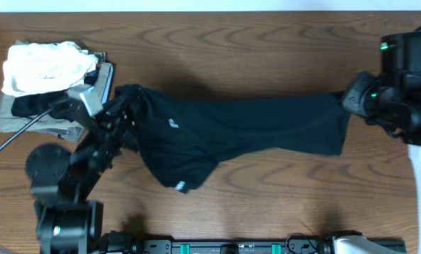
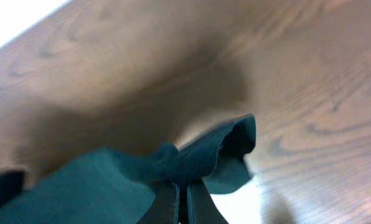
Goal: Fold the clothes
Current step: 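Lift the shirt with both grippers, stretch it apart and swing it forward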
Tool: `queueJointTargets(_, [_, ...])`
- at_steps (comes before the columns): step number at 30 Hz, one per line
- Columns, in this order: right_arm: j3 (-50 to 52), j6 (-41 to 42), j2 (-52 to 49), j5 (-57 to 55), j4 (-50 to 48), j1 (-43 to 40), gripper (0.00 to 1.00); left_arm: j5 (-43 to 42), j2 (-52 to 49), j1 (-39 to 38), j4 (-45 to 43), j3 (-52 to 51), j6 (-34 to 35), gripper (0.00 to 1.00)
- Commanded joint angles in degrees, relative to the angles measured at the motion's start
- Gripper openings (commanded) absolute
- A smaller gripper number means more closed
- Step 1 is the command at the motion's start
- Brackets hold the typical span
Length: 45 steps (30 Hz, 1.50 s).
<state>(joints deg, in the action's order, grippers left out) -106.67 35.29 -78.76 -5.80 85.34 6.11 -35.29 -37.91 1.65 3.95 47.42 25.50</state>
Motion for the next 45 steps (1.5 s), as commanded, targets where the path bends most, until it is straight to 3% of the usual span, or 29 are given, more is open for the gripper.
queueJointTargets(1, [-8.26, -2.8, 0.92, -1.73, 1.27, -0.48, 0.01, -5.2, 1.75, -0.13, 2.99, 7.13, 0.11, 0.06])
queueJointTargets(6, [-16.15, -3.21, 0.92, -2.23, 0.98, -0.5, 0.01, -6.27, 0.0, -0.13, 12.09, 16.41, 0.07, 0.06])
queueJointTargets(13, [-17.09, -3.15, -0.81, -3.85, -3.76, -1.97, 0.01, -1.66, -10.29, -0.13, 12.02, 20.28, -0.48, 0.06])
queueJointTargets(21, [-17.07, -2.82, -10.64, -2.89, -11.93, -8.09, 0.01, -1.18, -31.01, -0.13, -2.84, 23.56, -3.37, 0.06])
queueJointTargets(26, [-17.09, -4.37, -18.75, 5.31, -26.64, -10.45, 0.01, 0.94, -44.59, -0.07, -12.52, 30.27, -3.43, 0.06])
queueJointTargets(29, [-17.38, -4.31, -21.4, 11.96, -34.71, -12.31, 0.01, 1.22, -49.94, 0.17, -12.74, 38.03, -5.03, 0.06])
queueJointTargets(32, [-18.8, -4.33, -21.64, 15.13, -36.28, -14.6, 0.01, 1.22, -51.87, 0.31, -5.55, 47.41, -7.17, 0.06])
queueJointTargets(36, [-20.72, -6.05, -21.27, 15.08, -29.86, -16.41, 0.01, 1.2, -51.25, 0.13, 8.63, 53.42, -9.33, 0.07])
queueJointTargets(42, [-20.33, -10.99, -22.25, 14.69, -10.27, -15.82, 0.01, 2.62, -50.58, -0.35, 41.92, 53.05, -9.73, 0.08])
queueJointTargets(44, [-19.32, -11.82, -22.86, 14.6, -4.37, -15.47, 0.02, 4.35, -51.32, -0.52, 49.33, 51.41, -10.97, 0.08])
queueJointTargets(45, [-18.53, -12.33, -23.12, 14.49, -2.51, -15.32, 0.02, 4.52, -51.67, -0.79, 51.47, 50.42, -11.47, 0.15])
